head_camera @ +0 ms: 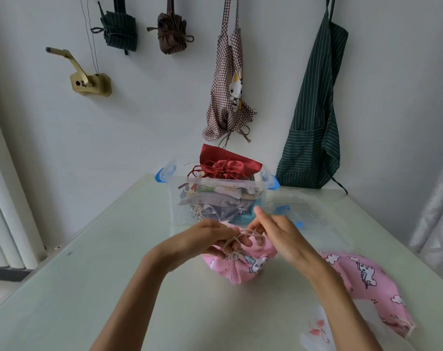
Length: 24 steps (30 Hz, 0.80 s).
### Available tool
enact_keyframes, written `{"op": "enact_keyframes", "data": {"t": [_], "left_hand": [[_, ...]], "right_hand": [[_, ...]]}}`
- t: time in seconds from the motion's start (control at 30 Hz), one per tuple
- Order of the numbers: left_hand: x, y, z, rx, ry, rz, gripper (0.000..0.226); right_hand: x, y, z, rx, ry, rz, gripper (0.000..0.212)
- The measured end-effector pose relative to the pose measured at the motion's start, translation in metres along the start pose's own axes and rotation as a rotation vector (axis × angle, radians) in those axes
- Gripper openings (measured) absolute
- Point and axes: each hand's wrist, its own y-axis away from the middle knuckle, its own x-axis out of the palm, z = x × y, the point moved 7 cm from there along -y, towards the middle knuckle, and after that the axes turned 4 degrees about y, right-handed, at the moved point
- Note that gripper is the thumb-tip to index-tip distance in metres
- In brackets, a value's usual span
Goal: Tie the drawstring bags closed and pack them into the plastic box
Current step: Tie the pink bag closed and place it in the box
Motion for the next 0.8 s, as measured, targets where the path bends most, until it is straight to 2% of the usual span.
{"op": "enact_keyframes", "data": {"t": [0.13, 0.27, 0.4, 0.5, 0.53, 0.63, 0.7, 0.73, 0.8], "left_hand": [[-0.014, 0.002, 0.004, -0.01, 0.113, -0.084, 0.036], [-0.015, 0.005, 0.001, -0.003, 0.275, -0.077, 0.021], [-0.019, 0.005, -0.001, 0.033, 0.42, -0.139, 0.021], [-0.021, 0.004, -0.001, 0.039, 0.418, -0.216, 0.011], [-0.022, 0.004, -0.001, 0.046, 0.408, -0.233, 0.013], [-0.023, 0.006, -0.004, 0.069, 0.371, -0.248, 0.025], [-0.022, 0.006, -0.005, 0.078, 0.357, -0.243, 0.03], [-0.021, 0.006, -0.006, 0.087, 0.349, -0.246, 0.031], [-0.021, 0.005, -0.007, 0.112, 0.311, -0.259, 0.025]], "right_hand": [[-0.017, 0.007, 0.009, -0.105, 0.034, -0.028, 0.035], [-0.034, 0.014, 0.023, -0.165, -0.025, -0.049, 0.035], [-0.025, 0.023, 0.035, -0.18, 0.039, 0.141, 0.031], [-0.015, 0.026, 0.037, -0.191, 0.117, 0.254, 0.029], [-0.014, 0.026, 0.037, -0.188, 0.133, 0.263, 0.03], [-0.022, 0.019, 0.032, -0.187, 0.144, 0.106, 0.035], [-0.025, 0.013, 0.03, -0.2, 0.134, 0.003, 0.021], [-0.019, 0.011, 0.031, -0.208, 0.14, 0.022, 0.015], [-0.003, 0.01, 0.031, -0.205, 0.138, 0.114, 0.017]]}}
